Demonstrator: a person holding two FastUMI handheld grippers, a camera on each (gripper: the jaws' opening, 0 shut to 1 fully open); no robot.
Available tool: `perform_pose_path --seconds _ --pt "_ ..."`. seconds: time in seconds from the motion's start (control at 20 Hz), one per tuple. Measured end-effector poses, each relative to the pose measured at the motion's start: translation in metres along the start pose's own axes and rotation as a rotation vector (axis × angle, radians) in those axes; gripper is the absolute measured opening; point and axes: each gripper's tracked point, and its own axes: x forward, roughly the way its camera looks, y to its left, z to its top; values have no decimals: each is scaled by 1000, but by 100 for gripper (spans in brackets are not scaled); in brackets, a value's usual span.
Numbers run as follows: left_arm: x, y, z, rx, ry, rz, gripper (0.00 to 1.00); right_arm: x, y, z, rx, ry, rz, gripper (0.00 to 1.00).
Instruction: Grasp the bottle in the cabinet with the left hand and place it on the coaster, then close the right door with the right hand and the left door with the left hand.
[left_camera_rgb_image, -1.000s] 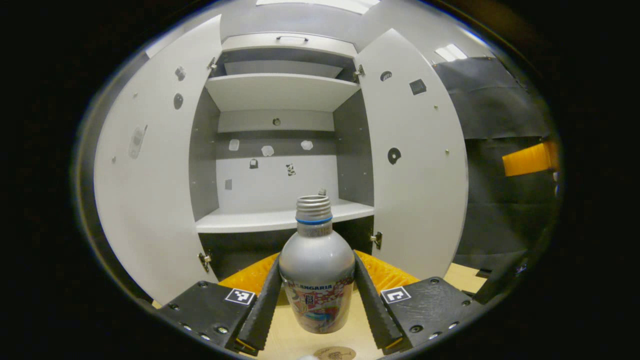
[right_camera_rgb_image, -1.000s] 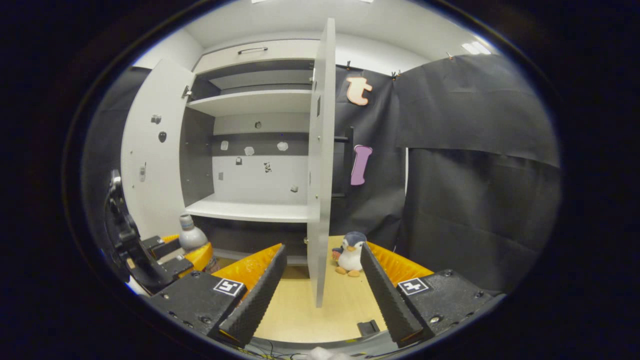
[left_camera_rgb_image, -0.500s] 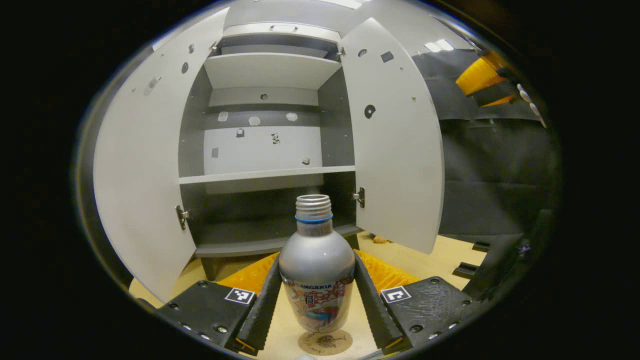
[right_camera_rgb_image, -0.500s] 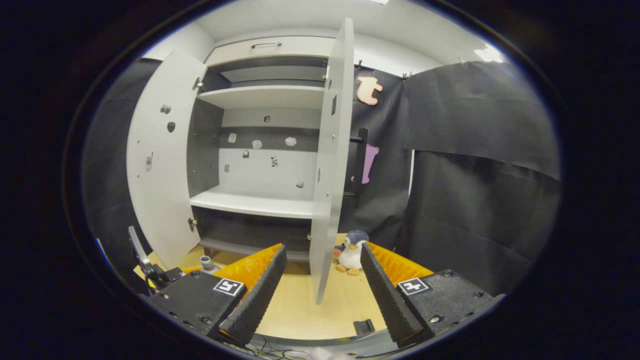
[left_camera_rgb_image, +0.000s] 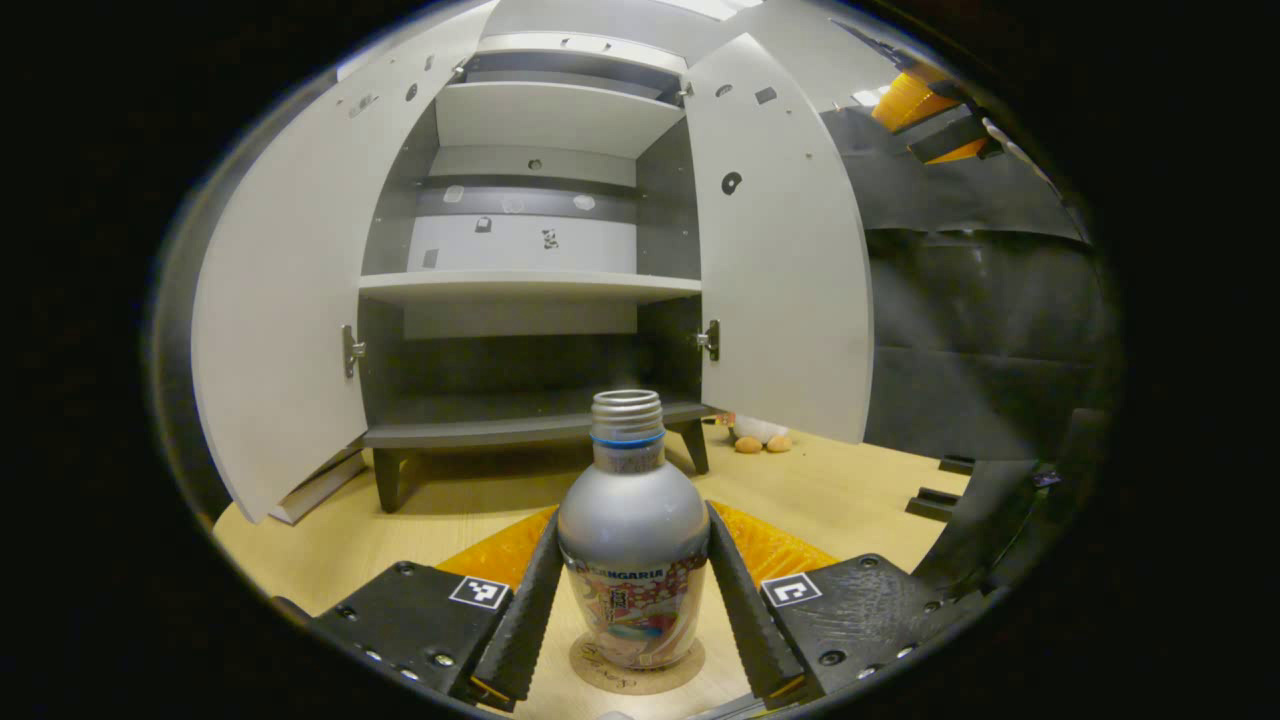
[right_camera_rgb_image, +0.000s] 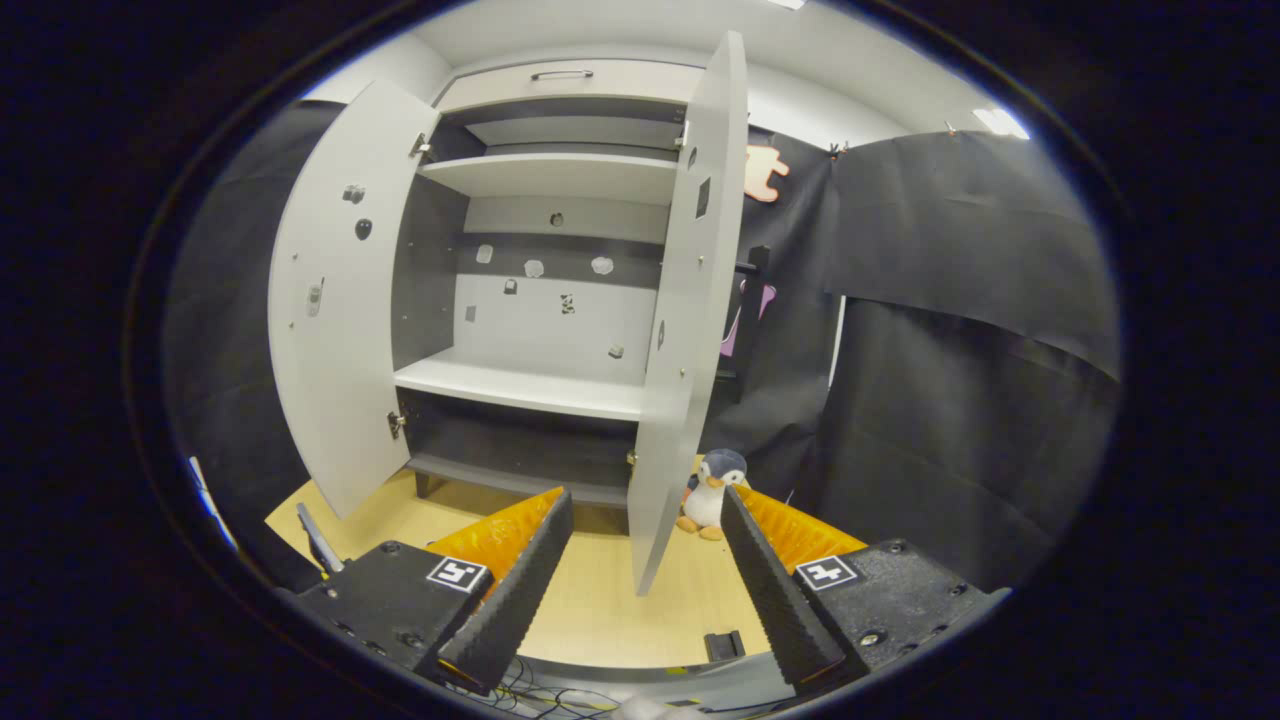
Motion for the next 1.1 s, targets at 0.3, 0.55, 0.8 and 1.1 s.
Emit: perform_pose_path --seconds 0.3,0.55,0.8,1.1 --pt "-6 0 -12 21 -40 -1 79 2 11 -2 -4 3 22 98" --pt "-11 -2 -16 68 -15 -4 85 -1 26 -1 3 5 49 98" --pt "-18 -6 16 118 -63 -18 98 -13 26 -6 18 6 45 97" --pt "-30 -11 82 114 -150 -11 97 -24 27 -4 57 -18 37 97"
